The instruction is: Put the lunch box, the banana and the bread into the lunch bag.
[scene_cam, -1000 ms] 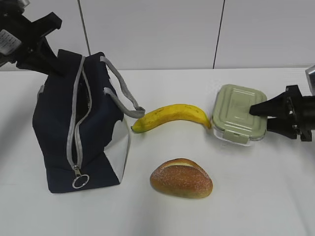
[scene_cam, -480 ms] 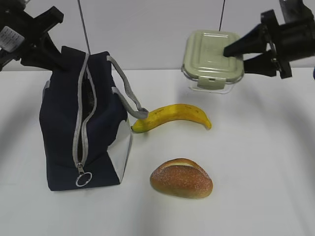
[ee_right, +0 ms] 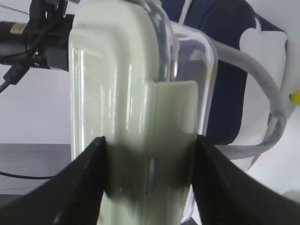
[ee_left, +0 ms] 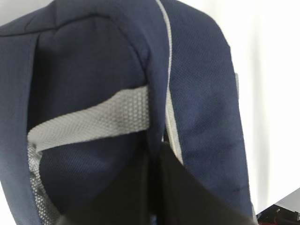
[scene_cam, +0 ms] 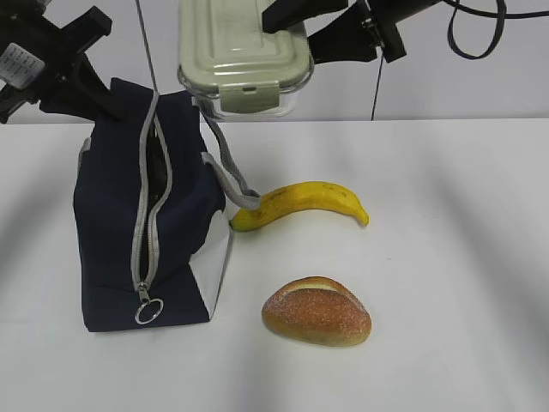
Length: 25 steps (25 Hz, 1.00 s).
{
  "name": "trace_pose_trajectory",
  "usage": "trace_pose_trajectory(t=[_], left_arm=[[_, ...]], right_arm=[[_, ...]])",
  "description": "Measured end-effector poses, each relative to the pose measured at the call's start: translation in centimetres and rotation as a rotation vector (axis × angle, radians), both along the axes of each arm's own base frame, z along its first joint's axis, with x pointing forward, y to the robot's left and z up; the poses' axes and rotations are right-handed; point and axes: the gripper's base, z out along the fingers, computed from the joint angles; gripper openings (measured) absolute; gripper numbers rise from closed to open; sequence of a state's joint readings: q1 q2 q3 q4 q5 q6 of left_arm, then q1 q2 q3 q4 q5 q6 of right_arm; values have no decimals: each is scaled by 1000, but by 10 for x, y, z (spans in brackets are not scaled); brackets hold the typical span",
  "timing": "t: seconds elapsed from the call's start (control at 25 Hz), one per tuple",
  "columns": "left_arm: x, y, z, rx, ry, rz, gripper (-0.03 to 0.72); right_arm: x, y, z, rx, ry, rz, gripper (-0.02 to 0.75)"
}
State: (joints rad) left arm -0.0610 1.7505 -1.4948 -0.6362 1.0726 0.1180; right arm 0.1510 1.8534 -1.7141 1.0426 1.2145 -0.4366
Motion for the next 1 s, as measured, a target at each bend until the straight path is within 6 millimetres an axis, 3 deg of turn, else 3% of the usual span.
trace_pose_trajectory(t=[0.24,0.56,0.8,1.0], left_arm=[[0,0,0,-1,0,0,2],[0,0,0,-1,5,-3,2],[0,0,0,-2,5,-8,2],[-1,-1,0,-5,2,-13,2]], right_arm=[[-6,27,-11,-29,42,71,393],[-4,62,-46,-65,123,149,393],[2,59,-56,-221,135,110,393],[10,59,-43,-279,60,56,393]])
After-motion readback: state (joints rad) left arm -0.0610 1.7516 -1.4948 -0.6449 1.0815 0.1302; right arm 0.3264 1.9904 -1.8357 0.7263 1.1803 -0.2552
